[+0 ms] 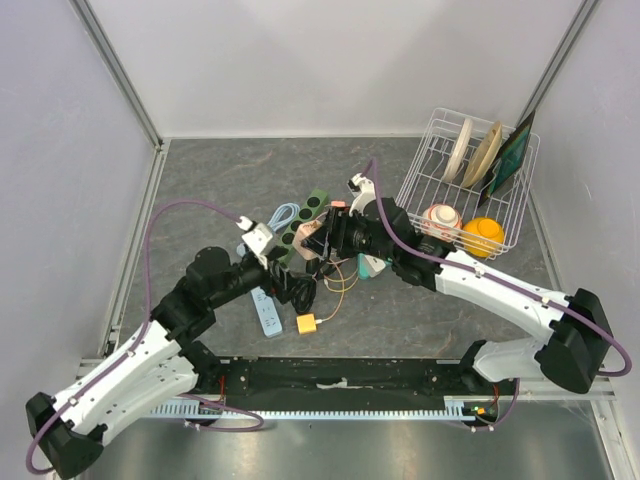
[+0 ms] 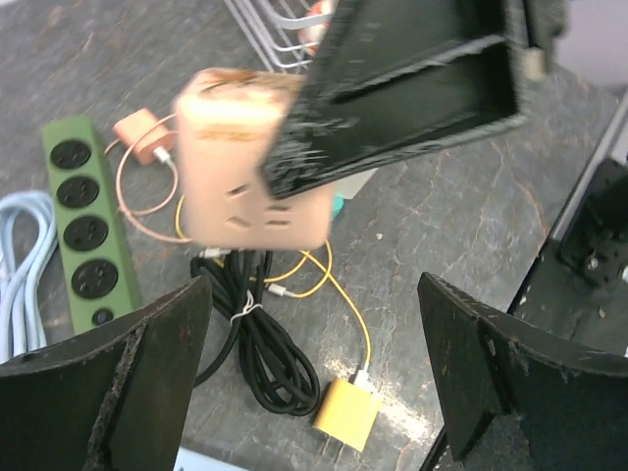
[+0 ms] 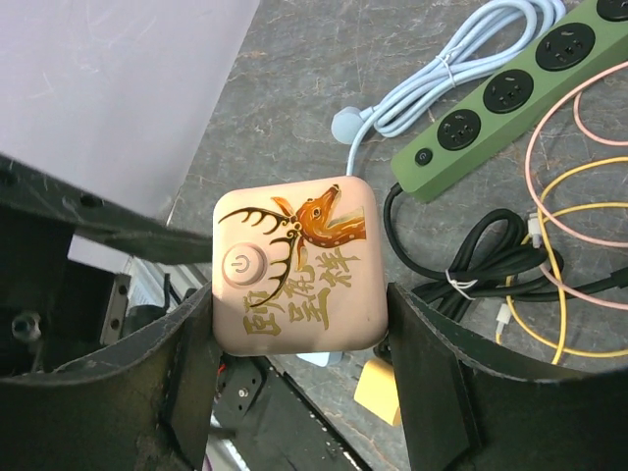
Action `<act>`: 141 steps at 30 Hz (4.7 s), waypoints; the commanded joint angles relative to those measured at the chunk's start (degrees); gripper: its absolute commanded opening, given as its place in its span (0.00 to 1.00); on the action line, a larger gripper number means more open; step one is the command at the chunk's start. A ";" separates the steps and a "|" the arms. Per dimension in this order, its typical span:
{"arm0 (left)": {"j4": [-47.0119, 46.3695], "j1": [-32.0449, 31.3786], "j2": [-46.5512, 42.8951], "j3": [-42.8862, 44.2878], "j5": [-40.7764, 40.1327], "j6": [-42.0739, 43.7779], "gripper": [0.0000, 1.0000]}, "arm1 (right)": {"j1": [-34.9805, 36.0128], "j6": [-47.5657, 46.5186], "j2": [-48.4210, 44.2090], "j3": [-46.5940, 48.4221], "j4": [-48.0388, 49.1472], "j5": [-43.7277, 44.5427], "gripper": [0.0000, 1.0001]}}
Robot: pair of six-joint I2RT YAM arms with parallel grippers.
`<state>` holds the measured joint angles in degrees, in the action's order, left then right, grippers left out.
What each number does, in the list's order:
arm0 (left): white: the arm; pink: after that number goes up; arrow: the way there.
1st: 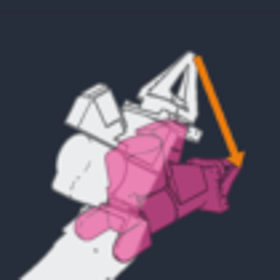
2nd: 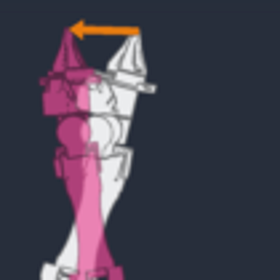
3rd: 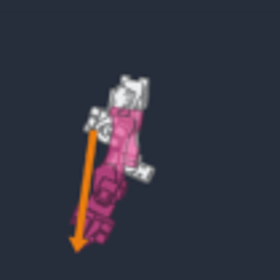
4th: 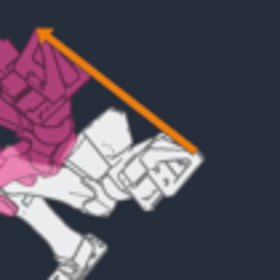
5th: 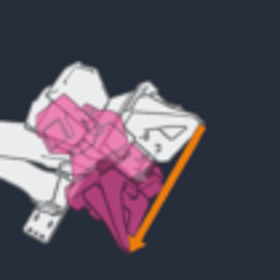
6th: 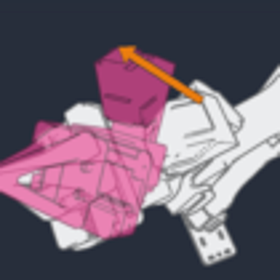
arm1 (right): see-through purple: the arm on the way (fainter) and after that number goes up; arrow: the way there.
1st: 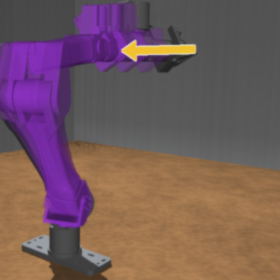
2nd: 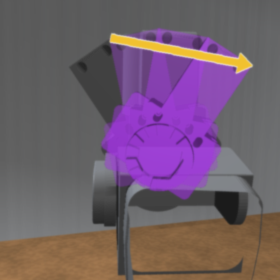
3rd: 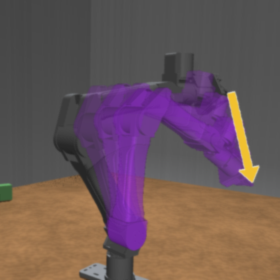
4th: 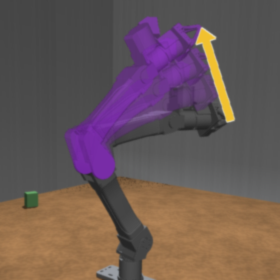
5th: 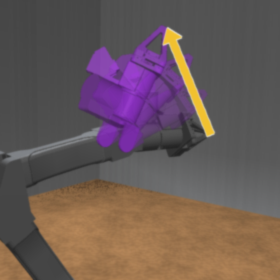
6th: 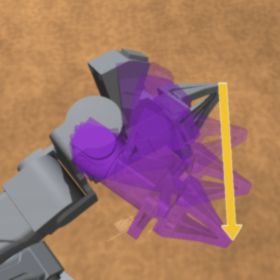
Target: Insert the plug
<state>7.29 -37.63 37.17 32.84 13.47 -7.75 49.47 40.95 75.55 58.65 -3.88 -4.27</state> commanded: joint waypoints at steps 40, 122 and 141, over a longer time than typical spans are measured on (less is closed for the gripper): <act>-3.25 -11.94 3.25 6.09 -12.43 33.23 0.99 | 2.03 -0.70 -5.50 1.99 -2.18 -7.94 0.00; -16.36 -11.33 3.00 -3.13 -7.22 2.40 0.89 | -10.71 -69.87 3.03 10.25 -21.96 -49.00 0.00; 34.81 -8.08 15.81 5.47 -50.49 -49.82 0.81 | -11.06 -55.63 -0.93 0.76 -8.07 -25.35 0.00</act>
<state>31.99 -47.97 47.00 34.92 -32.38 -44.49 38.26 -16.64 77.58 60.18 -16.95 -30.92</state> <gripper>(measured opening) 0.835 0.656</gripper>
